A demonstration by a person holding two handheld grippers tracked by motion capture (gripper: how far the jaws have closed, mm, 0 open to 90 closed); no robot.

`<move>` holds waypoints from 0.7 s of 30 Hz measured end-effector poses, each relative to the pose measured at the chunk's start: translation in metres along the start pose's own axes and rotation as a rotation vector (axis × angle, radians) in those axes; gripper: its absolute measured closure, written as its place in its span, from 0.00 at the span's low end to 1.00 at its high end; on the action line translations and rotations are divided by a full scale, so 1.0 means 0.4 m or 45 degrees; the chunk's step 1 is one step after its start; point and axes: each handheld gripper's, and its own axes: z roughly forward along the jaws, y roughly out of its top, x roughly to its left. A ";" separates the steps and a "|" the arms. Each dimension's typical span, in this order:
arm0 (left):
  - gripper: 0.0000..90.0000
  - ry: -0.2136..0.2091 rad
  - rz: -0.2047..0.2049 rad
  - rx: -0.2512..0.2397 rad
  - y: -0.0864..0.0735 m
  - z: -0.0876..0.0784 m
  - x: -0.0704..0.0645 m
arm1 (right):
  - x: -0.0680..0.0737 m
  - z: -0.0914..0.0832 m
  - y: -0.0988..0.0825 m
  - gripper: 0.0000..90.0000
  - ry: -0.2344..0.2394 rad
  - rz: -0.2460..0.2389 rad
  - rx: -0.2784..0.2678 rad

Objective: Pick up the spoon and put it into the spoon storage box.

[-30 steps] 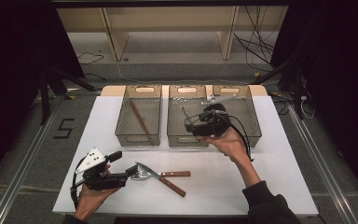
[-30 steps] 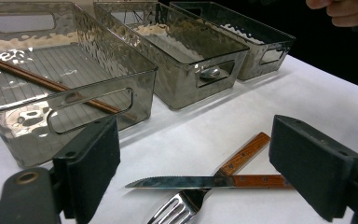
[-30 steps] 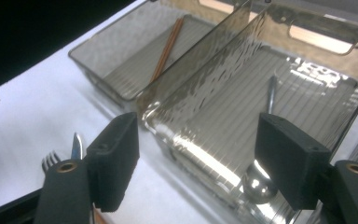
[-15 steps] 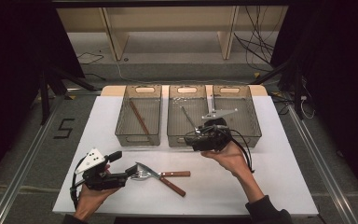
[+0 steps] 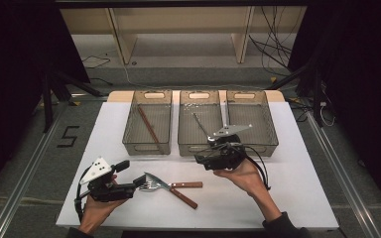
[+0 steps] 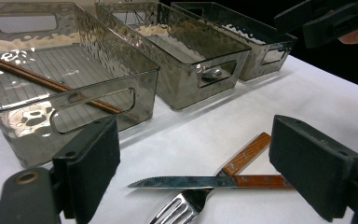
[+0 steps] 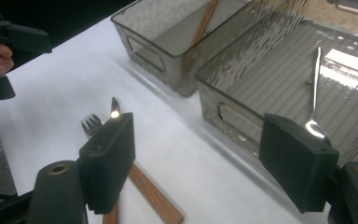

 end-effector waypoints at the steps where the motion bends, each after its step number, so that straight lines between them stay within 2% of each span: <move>1: 0.18 0.001 -0.001 0.000 0.000 0.001 0.000 | 0.003 0.000 -0.002 0.31 0.003 -0.003 0.003; 21: 0.18 0.003 -0.004 -0.004 0.001 0.003 0.001 | 0.070 0.042 -0.033 0.29 0.077 -0.056 0.096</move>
